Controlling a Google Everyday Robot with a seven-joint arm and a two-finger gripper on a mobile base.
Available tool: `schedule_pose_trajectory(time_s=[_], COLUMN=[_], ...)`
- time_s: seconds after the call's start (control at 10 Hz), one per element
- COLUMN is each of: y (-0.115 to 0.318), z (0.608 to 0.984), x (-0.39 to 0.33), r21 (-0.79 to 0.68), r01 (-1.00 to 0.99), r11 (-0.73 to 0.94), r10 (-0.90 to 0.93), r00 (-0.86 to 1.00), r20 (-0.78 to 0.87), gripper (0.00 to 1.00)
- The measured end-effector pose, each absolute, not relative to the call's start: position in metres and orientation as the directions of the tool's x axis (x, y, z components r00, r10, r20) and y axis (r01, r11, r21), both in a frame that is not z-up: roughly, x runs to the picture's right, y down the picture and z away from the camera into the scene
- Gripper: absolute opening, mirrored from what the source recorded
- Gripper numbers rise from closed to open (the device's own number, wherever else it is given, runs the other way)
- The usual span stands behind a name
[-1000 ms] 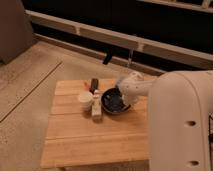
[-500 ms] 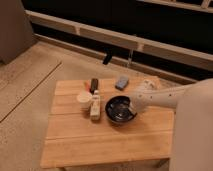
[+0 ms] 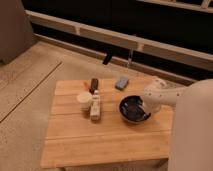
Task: Drag the ceramic bowl in a circle
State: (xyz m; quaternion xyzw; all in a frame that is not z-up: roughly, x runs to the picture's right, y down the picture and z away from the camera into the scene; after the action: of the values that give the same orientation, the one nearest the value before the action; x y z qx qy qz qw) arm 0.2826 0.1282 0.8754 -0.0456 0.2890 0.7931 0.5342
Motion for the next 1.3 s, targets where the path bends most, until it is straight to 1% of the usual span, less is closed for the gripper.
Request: schedule_pose_trajectory(time_s=[0.2,0.4,0.6,0.9,1.0,1.2,1.3], y=[0.11,0.095,0.099,0.11,0.118,0.133,0.142], z=[0.891,0.901,0.902,0.887,0.877,0.861,0.852], x=[0.271,0.229,0.2,0.156,0.145,0.147,0.161], r21=[0.401,0.335,0.284,0.195,0.166,0.158,0.178], r01=[-0.883,-0.918,-0.941,-0.97,-0.975,-0.975,-0.969], r11=[-0.244,-0.212,-0.183,-0.142,-0.148,-0.159,-0.17], r10=[0.832,0.853,0.859,0.868,0.869,0.866,0.861], r00=[-0.403,-0.341,-0.294,-0.217,-0.208,-0.214,-0.234], r20=[-0.382,-0.396,-0.42,-0.446,-0.448,-0.451,-0.452], gripper=[0.0,0.0,0.0,0.0,0.0,0.0,0.0])
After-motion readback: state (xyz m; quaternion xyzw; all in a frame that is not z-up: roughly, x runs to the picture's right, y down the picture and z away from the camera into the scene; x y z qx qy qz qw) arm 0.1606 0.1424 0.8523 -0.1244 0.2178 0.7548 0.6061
